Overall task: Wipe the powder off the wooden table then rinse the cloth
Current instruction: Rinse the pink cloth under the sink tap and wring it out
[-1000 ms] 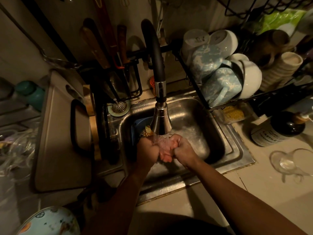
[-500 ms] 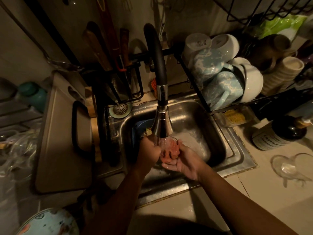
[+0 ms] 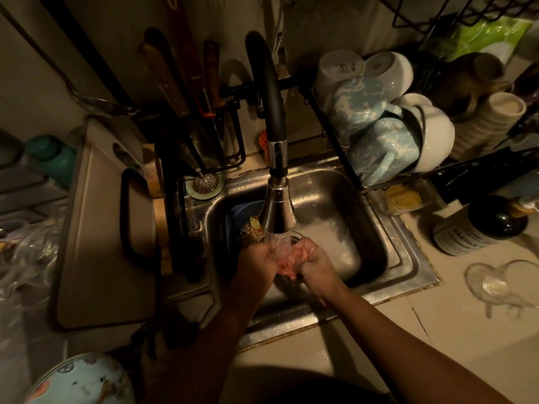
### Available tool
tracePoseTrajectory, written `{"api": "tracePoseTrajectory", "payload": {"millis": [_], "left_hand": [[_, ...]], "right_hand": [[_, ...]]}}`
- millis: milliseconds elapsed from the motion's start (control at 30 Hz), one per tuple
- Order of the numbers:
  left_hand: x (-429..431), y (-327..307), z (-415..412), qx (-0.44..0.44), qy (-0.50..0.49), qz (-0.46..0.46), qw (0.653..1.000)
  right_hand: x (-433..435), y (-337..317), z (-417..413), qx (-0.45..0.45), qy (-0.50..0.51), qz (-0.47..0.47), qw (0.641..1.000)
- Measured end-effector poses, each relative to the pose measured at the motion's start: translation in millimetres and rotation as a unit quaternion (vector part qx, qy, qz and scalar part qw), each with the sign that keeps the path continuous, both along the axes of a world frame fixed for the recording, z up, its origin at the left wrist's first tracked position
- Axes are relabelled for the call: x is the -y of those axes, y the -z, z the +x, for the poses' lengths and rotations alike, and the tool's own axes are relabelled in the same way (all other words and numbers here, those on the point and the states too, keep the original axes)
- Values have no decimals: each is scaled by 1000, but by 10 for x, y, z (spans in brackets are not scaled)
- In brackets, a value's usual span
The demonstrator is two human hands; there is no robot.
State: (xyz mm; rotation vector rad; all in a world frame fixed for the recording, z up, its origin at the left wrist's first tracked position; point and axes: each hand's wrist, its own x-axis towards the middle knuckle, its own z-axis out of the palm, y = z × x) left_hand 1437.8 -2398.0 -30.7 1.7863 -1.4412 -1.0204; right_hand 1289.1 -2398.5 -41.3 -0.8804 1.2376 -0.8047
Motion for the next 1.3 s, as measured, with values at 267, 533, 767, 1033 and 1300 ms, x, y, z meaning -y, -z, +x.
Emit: {"api": "tracePoseTrajectory", "payload": {"millis": [267,533,767,1033,1300], "left_hand": [[155,157,-72,-59,-159,76,983],[187,123,4,-207,-185,65,958],[46,53,13,-241,-44,73,967],[68,210,46,-104,-111,63,986],[167,20,-61,-131,-164,1,978]], "right_hand": [[41,166,30,-201,-17,-197,959],[78,201,-88,18,27,18,999],[66,162,-71,-86,75,-53,992],[157,71,-85,-216,-47,-172,960],[124,-93,45,-203,-53,-225,951]]}}
